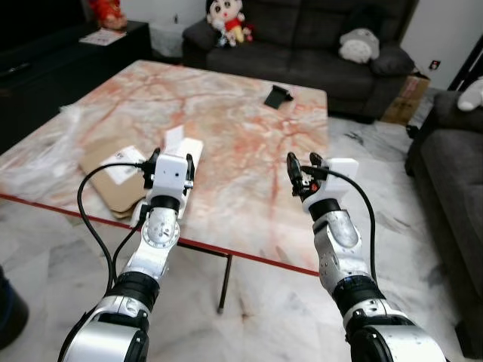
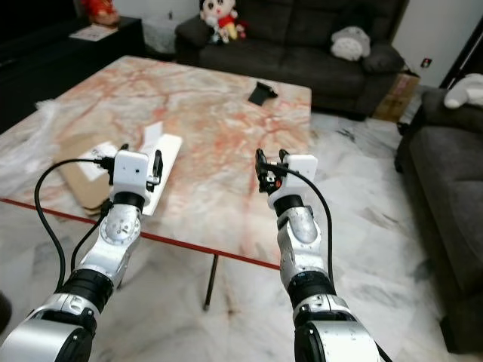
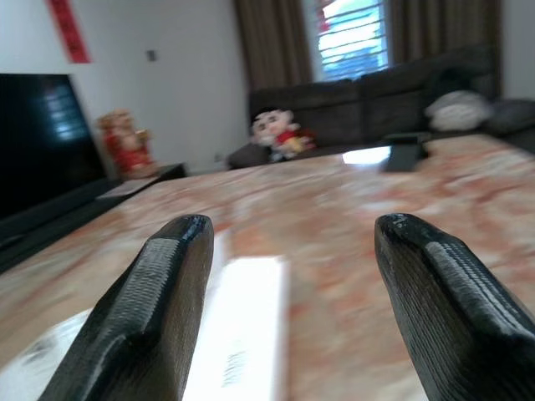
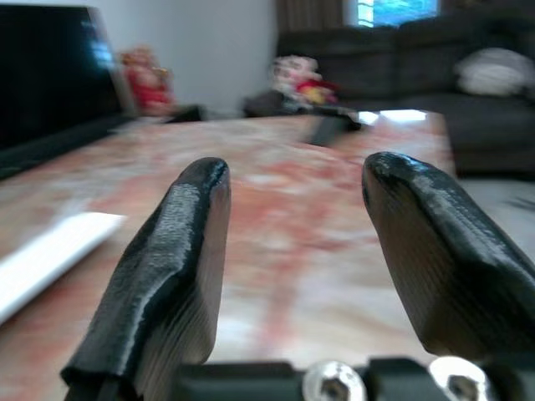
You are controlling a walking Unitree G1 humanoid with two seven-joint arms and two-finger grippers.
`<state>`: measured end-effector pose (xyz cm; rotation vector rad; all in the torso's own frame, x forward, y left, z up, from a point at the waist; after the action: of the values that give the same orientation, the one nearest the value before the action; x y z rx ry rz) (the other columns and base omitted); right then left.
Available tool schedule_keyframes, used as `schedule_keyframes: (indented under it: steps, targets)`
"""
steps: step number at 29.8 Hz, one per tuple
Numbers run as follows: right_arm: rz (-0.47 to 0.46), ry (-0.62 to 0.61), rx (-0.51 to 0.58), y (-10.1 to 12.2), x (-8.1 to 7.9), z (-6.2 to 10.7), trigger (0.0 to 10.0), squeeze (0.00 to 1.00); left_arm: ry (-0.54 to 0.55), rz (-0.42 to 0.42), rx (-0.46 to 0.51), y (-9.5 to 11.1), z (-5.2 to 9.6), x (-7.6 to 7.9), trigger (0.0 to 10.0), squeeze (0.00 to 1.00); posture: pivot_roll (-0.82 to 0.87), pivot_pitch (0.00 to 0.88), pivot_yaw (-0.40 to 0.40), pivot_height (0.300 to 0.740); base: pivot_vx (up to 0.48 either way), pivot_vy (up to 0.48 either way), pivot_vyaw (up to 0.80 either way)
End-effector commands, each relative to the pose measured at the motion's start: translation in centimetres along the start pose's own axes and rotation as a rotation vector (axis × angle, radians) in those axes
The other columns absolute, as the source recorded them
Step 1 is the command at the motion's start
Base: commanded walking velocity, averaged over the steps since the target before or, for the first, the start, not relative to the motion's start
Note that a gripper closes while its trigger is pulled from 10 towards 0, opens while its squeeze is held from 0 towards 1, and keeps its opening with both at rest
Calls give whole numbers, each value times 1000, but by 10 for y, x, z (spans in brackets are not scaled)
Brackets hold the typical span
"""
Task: Picking trash to rubbish bin
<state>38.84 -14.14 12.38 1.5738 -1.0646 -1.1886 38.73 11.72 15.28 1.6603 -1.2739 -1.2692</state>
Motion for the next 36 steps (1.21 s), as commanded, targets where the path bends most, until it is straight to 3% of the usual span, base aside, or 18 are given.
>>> schedule_keyframes:
  steps: [1,4,9,13,15,16,18,20,23,24,29,36]
  targets:
    - [-9,18,18,6,-8,-6,10000,0,17,-27,19,2,-2,-11,10000,0,216,0,-96,740,0,0,0]
    - [-10,20,15,5,-9,-6,10000,0,9,-37,21,1,-1,-11,10000,0,216,0,-96,740,0,0,0]
    - [-10,18,10,4,-8,-5,10000,0,-9,-155,-12,-4,2,-12,10000,0,216,0,-96,740,0,0,0]
    - [-11,17,8,4,-7,-5,10000,0,-67,-321,-81,-18,5,-10,10000,0,216,0,-96,740,0,0,0]
    - [-12,17,6,3,-7,-5,10000,0,-131,-371,-62,-21,11,-4,10000,0,216,0,-96,740,0,0,0]
    - [-13,18,6,3,-8,-5,10000,0,-178,-394,-44,-20,15,1,10000,1000,225,0,-94,740,0,0,0]
    - [-13,19,6,3,-9,-5,10000,0,-195,-407,-34,-20,17,2,10000,1000,225,0,-94,740,0,0,0]
    - [-14,21,5,2,-9,-5,10000,0,-234,-487,-40,-21,22,5,10000,1000,225,0,-94,740,0,0,0]
    - [-15,21,4,2,-9,-5,10000,0,-262,-537,-56,-24,25,7,10000,1000,225,0,-94,740,0,0,0]
    - [-15,23,3,2,-10,-4,10000,0,-314,-632,-69,-28,31,9,10000,0,229,0,-94,740,0,0,0]
    - [-17,26,-1,1,-10,-4,10000,0,-358,-678,-99,-31,38,9,10000,0,229,0,-94,740,0,0,0]
    - [-20,34,-4,-1,-13,-4,10000,0,-444,-744,-240,-50,62,9,10000,0,232,0,-94,740,0,0,0]
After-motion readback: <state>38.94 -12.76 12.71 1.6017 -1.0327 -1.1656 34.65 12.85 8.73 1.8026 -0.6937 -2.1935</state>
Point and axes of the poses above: a point about 5 cm out from each wrist's last joint towards the gripper, its own z axis pointing back from the gripper into the wrist, its own y axis along the axis of the wrist's last joint, x = y × z, the point moved 3 cm from there along -z, pointing out of the wrist towards the gripper, and after that the axes turned 3 degrees about -z, right-handed, at the moved point
